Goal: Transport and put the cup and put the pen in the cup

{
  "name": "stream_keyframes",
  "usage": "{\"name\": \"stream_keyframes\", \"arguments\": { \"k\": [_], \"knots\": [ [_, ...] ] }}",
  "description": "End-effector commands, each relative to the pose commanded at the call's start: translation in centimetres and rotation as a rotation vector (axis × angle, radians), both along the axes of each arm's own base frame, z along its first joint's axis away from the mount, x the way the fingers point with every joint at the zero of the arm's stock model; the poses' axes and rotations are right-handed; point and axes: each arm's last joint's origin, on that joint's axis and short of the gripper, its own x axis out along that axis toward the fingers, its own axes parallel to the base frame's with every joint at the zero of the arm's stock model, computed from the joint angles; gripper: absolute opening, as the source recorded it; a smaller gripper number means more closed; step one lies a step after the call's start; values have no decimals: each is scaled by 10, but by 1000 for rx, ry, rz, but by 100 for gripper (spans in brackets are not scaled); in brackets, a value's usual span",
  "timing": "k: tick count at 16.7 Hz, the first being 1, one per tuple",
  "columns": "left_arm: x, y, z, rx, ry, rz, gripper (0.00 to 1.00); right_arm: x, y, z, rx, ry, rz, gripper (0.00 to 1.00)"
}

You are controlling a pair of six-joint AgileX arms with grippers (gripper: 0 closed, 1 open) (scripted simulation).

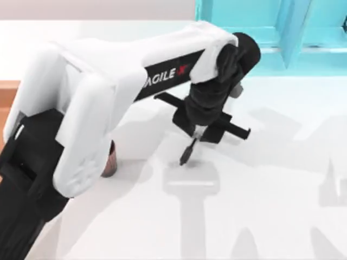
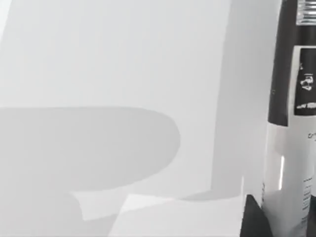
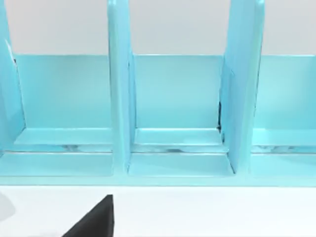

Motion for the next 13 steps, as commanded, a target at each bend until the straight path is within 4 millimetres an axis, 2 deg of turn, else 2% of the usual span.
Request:
{"name": "stream_keyframes", "arguments": {
  "k": [2,6,9,13],
  "knots": [
    [-18,-1,16,7,8,-2,0,0,0,0,0,0,0,100],
    [-50,10,79,-42,-41,32,0,0,0,0,0,0,0,100],
    [-80,9,92,-18,-18,17,0,0,0,0,0,0,0,100],
    [-81,9,92,-17,-16,17,0,0,0,0,0,0,0,100]
  ]
}}
